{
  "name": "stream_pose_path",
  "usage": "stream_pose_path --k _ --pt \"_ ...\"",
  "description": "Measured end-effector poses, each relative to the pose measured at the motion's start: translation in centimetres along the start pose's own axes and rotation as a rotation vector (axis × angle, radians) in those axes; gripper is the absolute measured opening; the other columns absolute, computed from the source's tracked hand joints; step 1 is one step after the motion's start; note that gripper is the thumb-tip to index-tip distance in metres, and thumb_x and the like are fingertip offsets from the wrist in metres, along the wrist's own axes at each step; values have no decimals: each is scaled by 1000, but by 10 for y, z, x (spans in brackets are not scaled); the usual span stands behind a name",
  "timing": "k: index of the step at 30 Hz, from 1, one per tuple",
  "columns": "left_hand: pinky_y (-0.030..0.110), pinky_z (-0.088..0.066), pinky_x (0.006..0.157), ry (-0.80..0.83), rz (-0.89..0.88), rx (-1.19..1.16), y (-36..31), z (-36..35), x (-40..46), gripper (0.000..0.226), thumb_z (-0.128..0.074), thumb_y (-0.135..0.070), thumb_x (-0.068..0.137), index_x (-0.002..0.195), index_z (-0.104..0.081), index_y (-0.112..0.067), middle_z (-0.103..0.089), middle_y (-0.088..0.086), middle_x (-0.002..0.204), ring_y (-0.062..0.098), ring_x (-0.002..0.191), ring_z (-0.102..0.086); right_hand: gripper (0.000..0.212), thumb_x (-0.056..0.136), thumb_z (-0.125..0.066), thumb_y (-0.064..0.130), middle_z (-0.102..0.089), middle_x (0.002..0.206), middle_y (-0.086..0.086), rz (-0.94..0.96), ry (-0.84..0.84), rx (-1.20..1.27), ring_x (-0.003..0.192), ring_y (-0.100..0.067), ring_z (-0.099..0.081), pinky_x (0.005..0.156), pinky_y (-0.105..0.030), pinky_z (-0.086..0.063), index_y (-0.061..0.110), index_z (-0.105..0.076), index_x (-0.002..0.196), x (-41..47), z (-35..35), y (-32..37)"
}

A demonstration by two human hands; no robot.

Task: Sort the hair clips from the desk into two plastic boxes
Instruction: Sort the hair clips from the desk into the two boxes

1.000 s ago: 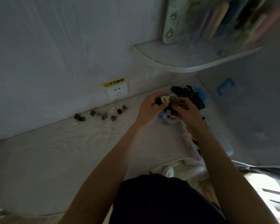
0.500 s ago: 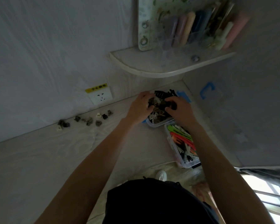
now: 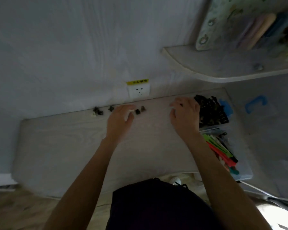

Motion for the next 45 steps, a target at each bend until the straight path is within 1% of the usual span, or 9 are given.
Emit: stream_pose_path --k 3,5,8,11,18,25,30,34,45 --pt "27 -38 90 -63 261 59 59 32 -15 31 -57 -14 87 118 -59 -18 -61 5 118 24 109 -54 22 77 -56 9 -64 106 -13 106 86 118 101 -36 -57 86 -44 -48 11 -66 96 2 -30 36" --pt "34 -35 98 -16 410 102 98 41 -18 50 -63 -20 83 131 -47 -18 -50 11 129 29 119 -43 31 82 -56 8 -58 119 -15 132 263 198 110 -34 -51 93 -42 -43 7 -61 112 5 -59 59" --pt "42 -27 107 94 600 125 138 42 -16 82 -71 -35 77 143 -26 -18 -30 15 144 34 132 -27 57 83 -58 17 -40 139 -15 38 556 225 125 -33 -36 105 -40 -33 11 -38 136 5 -108 68" --pt "45 -26 109 198 678 92 161 38 -5 96 -74 -41 74 147 -15 -19 -19 14 150 34 137 -19 85 78 -67 32 -23 148 -15 -141 671 189 134 -35 -24 108 -43 -28 18 -17 145 11 -138 62" --pt "40 -33 104 339 474 125 157 8 21 86 -72 -47 68 138 -30 -22 -34 2 143 28 130 -28 95 70 -77 33 -29 134 -16 -192 720 220 117 -38 -38 95 -42 -40 18 -19 144 25 -153 93" --pt "43 -41 99 479 269 106 125 -26 33 90 -77 -44 65 140 -30 -27 -39 3 140 31 123 -36 73 69 -77 33 -36 121 -16 -132 649 217 100 -36 -50 85 -41 -48 20 -41 130 26 -163 114" --pt "41 -39 100 523 219 99 125 -34 42 57 -67 -39 71 125 -52 -25 -49 6 128 29 116 -48 55 70 -75 33 -36 116 -16 -146 632 220 91 -34 -54 81 -40 -50 15 -48 114 29 -163 114" --pt "35 -38 93 485 147 108 119 -32 44 37 -66 -30 75 109 -63 -17 -55 8 117 28 106 -54 45 75 -71 31 -38 115 -16 -147 632 200 85 -34 -55 77 -37 -47 9 -50 108 30 -161 114" --pt "32 -41 81 380 88 104 123 -29 40 28 -65 -21 80 106 -62 -12 -57 8 114 30 94 -59 26 80 -64 15 -45 115 -13 -162 586 261 88 -31 -57 73 -25 -39 14 -58 105 26 -160 99"
Point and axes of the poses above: each hand's wrist, its own x-axis towards the middle knuckle, its own z-axis out of the back of the hand, y = z × x, the point moved 4 cm from there along x, towards the middle knuckle
